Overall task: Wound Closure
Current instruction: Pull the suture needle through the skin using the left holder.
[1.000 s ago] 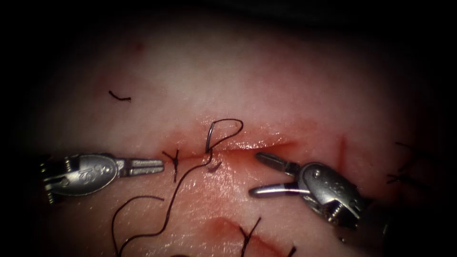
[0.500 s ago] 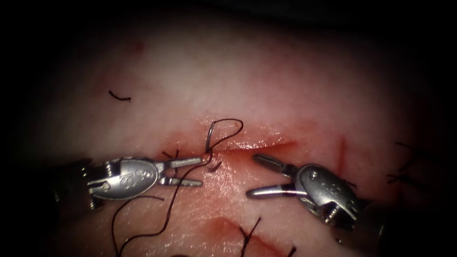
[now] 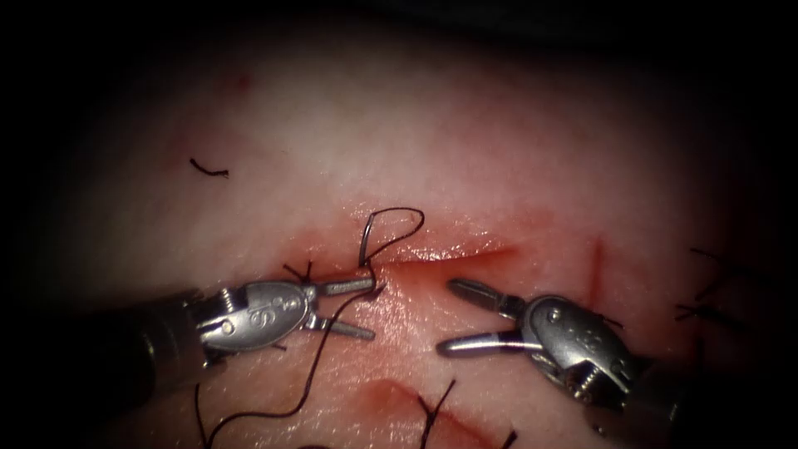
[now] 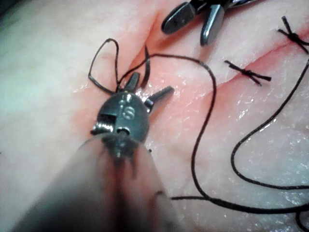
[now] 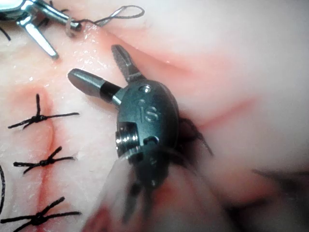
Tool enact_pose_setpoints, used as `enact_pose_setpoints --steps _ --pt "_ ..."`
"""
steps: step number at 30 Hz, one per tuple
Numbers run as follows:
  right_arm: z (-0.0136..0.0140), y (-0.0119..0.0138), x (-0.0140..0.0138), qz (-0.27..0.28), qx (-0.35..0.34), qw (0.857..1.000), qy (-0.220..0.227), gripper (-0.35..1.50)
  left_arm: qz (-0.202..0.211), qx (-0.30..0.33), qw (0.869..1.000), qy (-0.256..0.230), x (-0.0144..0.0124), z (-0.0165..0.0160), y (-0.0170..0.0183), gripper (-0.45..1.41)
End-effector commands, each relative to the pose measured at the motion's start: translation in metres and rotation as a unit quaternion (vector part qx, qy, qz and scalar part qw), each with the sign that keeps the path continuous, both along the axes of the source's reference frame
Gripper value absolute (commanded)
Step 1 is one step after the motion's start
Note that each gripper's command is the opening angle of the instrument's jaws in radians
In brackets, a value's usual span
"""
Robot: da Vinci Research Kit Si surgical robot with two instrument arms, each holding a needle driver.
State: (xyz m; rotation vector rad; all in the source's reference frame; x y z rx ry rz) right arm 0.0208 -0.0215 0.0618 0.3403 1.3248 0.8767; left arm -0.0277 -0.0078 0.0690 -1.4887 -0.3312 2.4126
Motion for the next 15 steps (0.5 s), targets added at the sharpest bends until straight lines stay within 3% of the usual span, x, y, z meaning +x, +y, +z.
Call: enact_pose_setpoints --steps 1,10,11,12,13,14,15 --pt "0.0006 -0.0002 0.0008 -0.001 0.000 1.000 0.001 1.14 -0.003 0.004 1.000 -0.001 -0.0006 0.0007 0.0004 0.22" --pt "0.0007 -0.0003 0.0007 -0.001 -0.001 1.000 0.001 1.13 -0.008 0.011 1.000 -0.001 -0.0016 0.0013 0.0009 0.14" --pt "0.0007 -0.0003 0.0007 -0.001 -0.001 1.000 0.001 1.13 -0.010 0.014 1.000 0.000 -0.0019 0.0014 0.0010 0.07" --pt "0.0007 -0.0004 0.0007 -0.001 -0.001 1.000 0.001 1.13 -0.011 0.020 1.000 -0.001 -0.0023 0.0014 0.0011 -0.13" --pt "0.0007 -0.0004 0.0007 -0.001 -0.001 1.000 0.001 1.13 -0.011 0.020 1.000 -0.001 -0.0023 0.0014 0.0011 -0.13" --pt "0.0006 -0.0004 0.0006 -0.002 -0.001 1.000 0.002 1.13 -0.012 0.029 1.000 -0.004 -0.0024 0.0015 0.0011 -0.38" --pt "0.0006 -0.0004 0.0006 -0.002 -0.001 1.000 0.002 1.13 -0.012 0.047 0.999 -0.003 -0.0024 0.0015 0.0011 -0.45"
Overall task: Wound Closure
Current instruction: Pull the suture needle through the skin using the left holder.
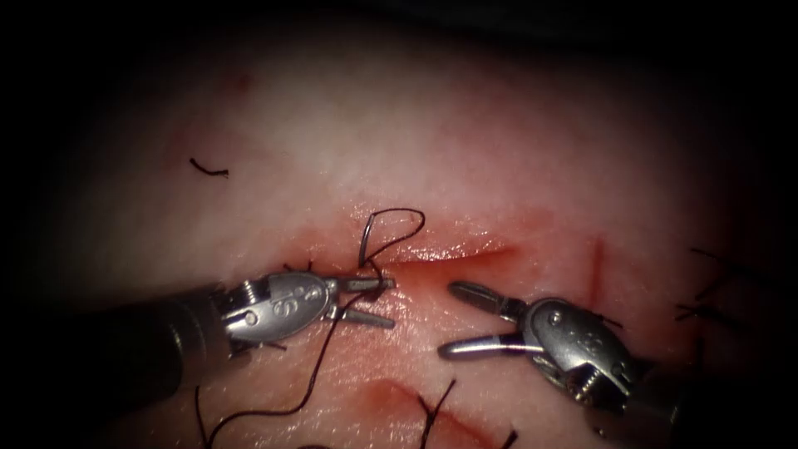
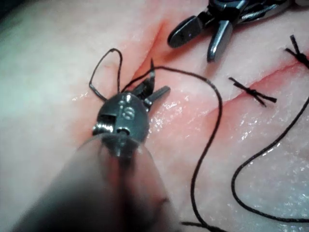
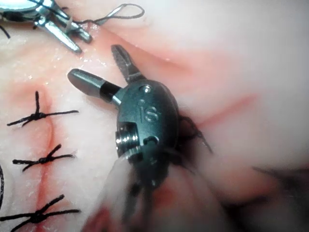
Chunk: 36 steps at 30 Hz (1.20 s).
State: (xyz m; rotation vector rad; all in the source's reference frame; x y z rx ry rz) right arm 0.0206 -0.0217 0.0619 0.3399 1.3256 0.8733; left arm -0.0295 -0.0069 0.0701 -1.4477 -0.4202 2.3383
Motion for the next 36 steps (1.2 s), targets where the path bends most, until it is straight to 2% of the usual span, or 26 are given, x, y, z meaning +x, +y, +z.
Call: enact_pose_setpoints --steps 1,2,4,7,10,14,15,19,25,31,36 --pt "0.0005 -0.0002 0.0007 -0.001 0.000 1.000 0.002 1.11 0.001 0.021 1.000 0.000 -0.0005 0.0004 0.0002 -0.45" --pt "0.0004 -0.0003 0.0006 -0.002 0.000 1.000 0.002 1.08 -0.004 0.074 0.997 0.010 -0.0002 0.0003 0.0001 -0.45" --pt "0.0004 -0.0003 0.0005 -0.002 0.000 1.000 0.002 1.06 -0.008 0.091 0.996 0.011 0.0000 0.0003 0.0001 -0.45" --pt "0.0003 -0.0004 0.0005 -0.001 0.000 1.000 0.003 1.04 -0.034 0.157 0.987 0.005 0.0010 -0.0002 -0.0003 -0.45" --pt "0.0003 -0.0004 0.0006 -0.001 0.000 1.000 0.003 1.03 -0.045 0.190 0.980 -0.044 0.0018 -0.0016 -0.0007 -0.45" --pt "0.0004 -0.0003 0.0010 0.001 0.000 1.000 0.002 1.04 -0.049 0.196 0.976 -0.086 0.0019 -0.0043 -0.0007 -0.45" --pt "0.0004 -0.0002 0.0013 0.002 -0.001 1.000 0.001 1.06 -0.049 0.171 0.979 -0.096 0.0017 -0.0061 -0.0006 -0.45" --pt "0.0005 -0.0002 0.0015 0.003 -0.001 1.000 0.001 1.09 -0.052 0.157 0.980 -0.112 0.0011 -0.0087 -0.0008 -0.45" --pt "0.0005 -0.0002 0.0014 0.003 -0.001 1.000 0.001 1.09 -0.025 0.159 0.975 -0.150 -0.0002 -0.0125 -0.0038 -0.45" --pt "0.0005 -0.0002 0.0015 0.004 0.002 1.000 0.002 1.11 -0.004 0.163 0.972 -0.168 -0.0001 -0.0144 -0.0068 -0.45" --pt "0.0004 -0.0002 0.0018 0.004 0.002 1.000 0.001 1.16 0.003 0.167 0.971 -0.170 0.0014 -0.0148 -0.0082 -0.45"
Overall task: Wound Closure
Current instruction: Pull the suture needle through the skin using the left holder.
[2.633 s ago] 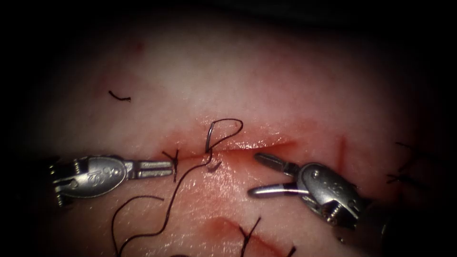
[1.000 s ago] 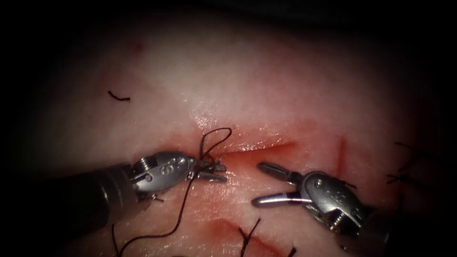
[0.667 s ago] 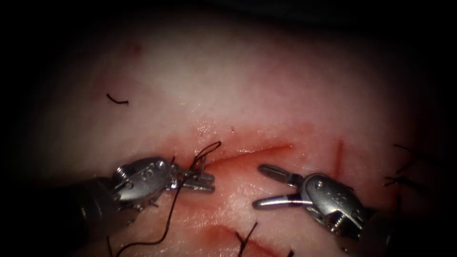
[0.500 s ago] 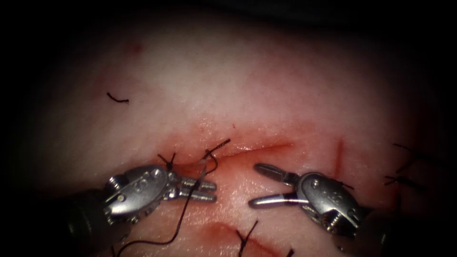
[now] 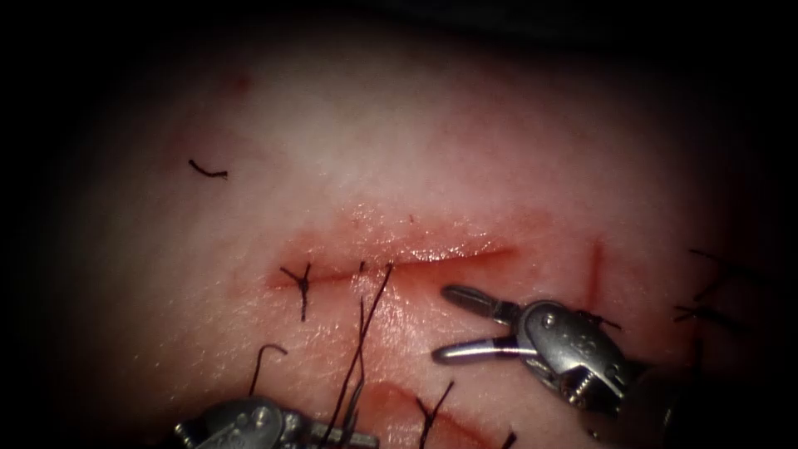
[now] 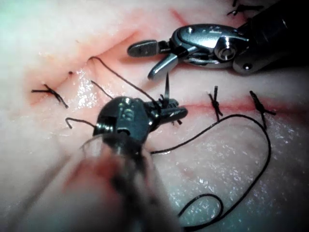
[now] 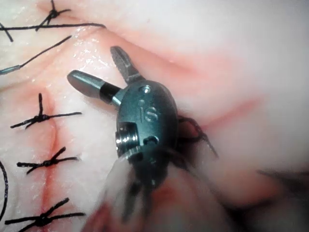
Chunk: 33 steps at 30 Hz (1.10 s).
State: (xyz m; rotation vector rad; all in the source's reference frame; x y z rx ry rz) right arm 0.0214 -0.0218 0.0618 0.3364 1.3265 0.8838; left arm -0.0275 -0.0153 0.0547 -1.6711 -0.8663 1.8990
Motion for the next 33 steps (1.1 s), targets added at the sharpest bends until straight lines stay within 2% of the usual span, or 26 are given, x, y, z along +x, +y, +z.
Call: enact_pose_setpoints --steps 1,3,4,6,7,10,13,17,18,19,21,23,24,25,26,27,28,29,31,33 --pt "0.0006 -0.0002 0.0010 0.000 0.000 1.000 0.001 1.18 0.002 -0.003 1.000 0.007 -0.0001 0.0005 -0.0001 -0.45" --pt "0.0005 -0.0002 0.0012 0.000 0.000 1.000 0.001 1.19 0.006 -0.008 1.000 0.029 0.0009 0.0003 -0.0007 -0.45" --pt "0.0004 -0.0001 0.0013 0.001 0.001 1.000 0.001 1.19 0.005 -0.034 0.997 0.067 0.0020 0.0000 -0.0011 -0.45" --pt "0.0004 0.0000 0.0014 0.002 0.001 1.000 0.000 1.19 0.002 -0.084 0.990 0.109 0.0030 -0.0004 -0.0011 -0.45" --pt "0.0004 0.0000 0.0014 0.002 0.001 1.000 0.000 1.19 0.002 -0.084 0.990 0.109 0.0030 -0.0004 -0.0011 -0.45" --pt "0.0003 0.0001 0.0015 0.002 0.002 1.000 0.000 1.19 0.000 -0.179 0.962 0.208 0.0043 -0.0011 -0.0007 -0.45" --pt "0.0001 0.0003 0.0019 0.003 0.003 1.000 0.001 1.19 -0.004 -0.251 0.923 0.293 0.0054 -0.0015 0.0008 -0.45" --pt "-0.0003 0.0007 0.0024 0.003 0.008 1.000 0.004 1.19 -0.024 -0.297 0.904 0.306 0.0061 -0.0020 0.0031 -0.45" --pt "-0.0006 0.0009 0.0026 0.002 0.004 1.000 0.003 1.19 -0.033 -0.340 0.883 0.320 0.0064 -0.0024 0.0043 -0.45" --pt "-0.0006 0.0009 0.0026 0.002 0.004 1.000 0.003 1.19 -0.033 -0.340 0.883 0.320 0.0064 -0.0024 0.0043 -0.45" --pt "-0.0008 0.0012 0.0028 -0.001 0.000 1.000 0.003 1.19 -0.040 -0.373 0.856 0.356 0.0067 -0.0027 0.0056 -0.45" --pt "-0.0011 0.0014 0.0031 -0.002 -0.006 1.000 0.002 1.19 -0.049 -0.393 0.841 0.368 0.0072 -0.0029 0.0065 -0.45" --pt "-0.0014 0.0015 0.0034 -0.004 -0.010 1.000 0.001 1.19 -0.055 -0.410 0.827 0.379 0.0078 -0.0033 0.0074 -0.45" --pt "-0.0014 0.0015 0.0034 -0.004 -0.010 1.000 0.001 1.19 -0.055 -0.410 0.827 0.379 0.0078 -0.0033 0.0074 -0.45" --pt "-0.0015 0.0016 0.0035 -0.004 -0.013 1.000 0.001 1.19 -0.056 -0.416 0.822 0.384 0.0081 -0.0036 0.0077 -0.45" --pt "-0.0016 0.0017 0.0037 -0.005 -0.020 1.000 -0.002 1.19 -0.059 -0.428 0.807 0.403 0.0090 -0.0042 0.0082 -0.45" --pt "-0.0017 0.0019 0.0040 -0.005 -0.022 1.000 -0.004 1.19 -0.061 -0.435 0.799 0.410 0.0094 -0.0045 0.0085 -0.45" --pt "-0.0017 0.0019 0.0040 -0.005 -0.022 1.000 -0.004 1.19 -0.061 -0.435 0.799 0.410 0.0094 -0.0045 0.0085 -0.45" --pt "-0.0018 0.0021 0.0044 -0.006 -0.027 1.000 -0.004 1.19 -0.071 -0.446 0.783 0.427 0.0105 -0.0052 0.0089 -0.45" --pt "-0.0017 0.0023 0.0056 -0.012 -0.065 0.998 -0.018 1.16 -0.083 -0.450 0.777 0.432 0.0118 -0.0061 0.0093 -0.45"
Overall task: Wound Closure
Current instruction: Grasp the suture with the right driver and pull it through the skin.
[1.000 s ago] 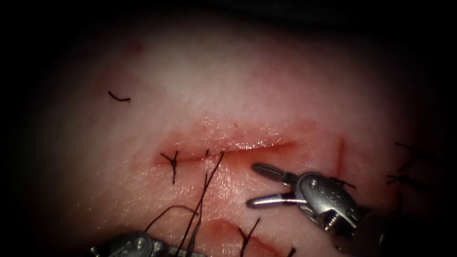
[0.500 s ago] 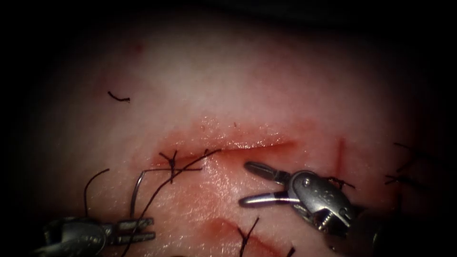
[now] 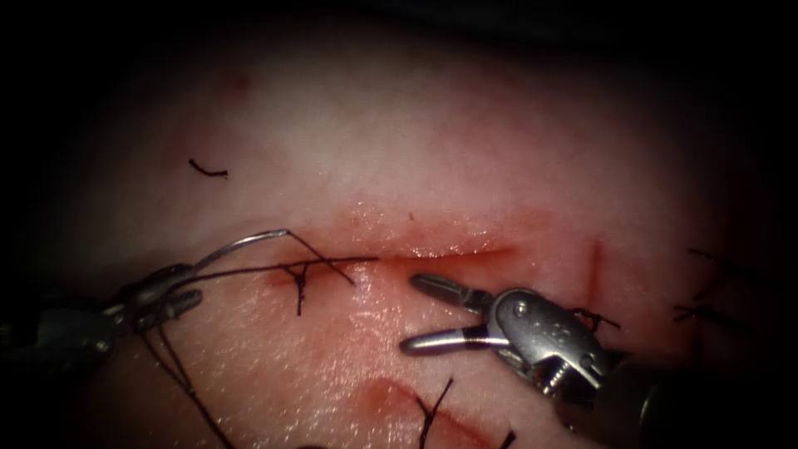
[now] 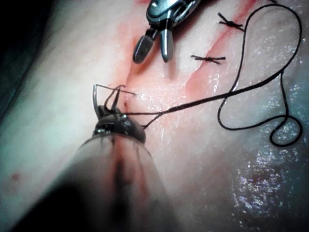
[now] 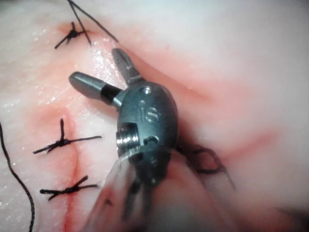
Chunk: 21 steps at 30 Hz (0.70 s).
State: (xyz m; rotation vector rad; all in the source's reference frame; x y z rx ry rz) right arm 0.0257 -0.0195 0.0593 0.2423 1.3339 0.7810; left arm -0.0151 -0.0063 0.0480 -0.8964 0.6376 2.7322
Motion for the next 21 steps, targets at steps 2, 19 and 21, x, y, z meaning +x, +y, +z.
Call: enact_pose_setpoints --steps 2,19,21 --pt "0.0008 0.0001 0.0024 -0.001 -0.031 0.999 -0.010 1.11 -0.006 0.000 1.000 0.000 -0.0001 0.0001 0.0005 -0.45" --pt "-0.0007 0.0012 0.0063 0.019 -0.107 0.991 -0.078 0.07 -0.007 0.001 1.000 0.002 -0.0004 0.0020 -0.0007 -0.45" --pt "0.0003 0.0001 0.0068 0.009 -0.089 0.992 -0.088 -0.22 -0.006 0.003 1.000 -0.003 -0.0007 0.0022 -0.0010 -0.45"
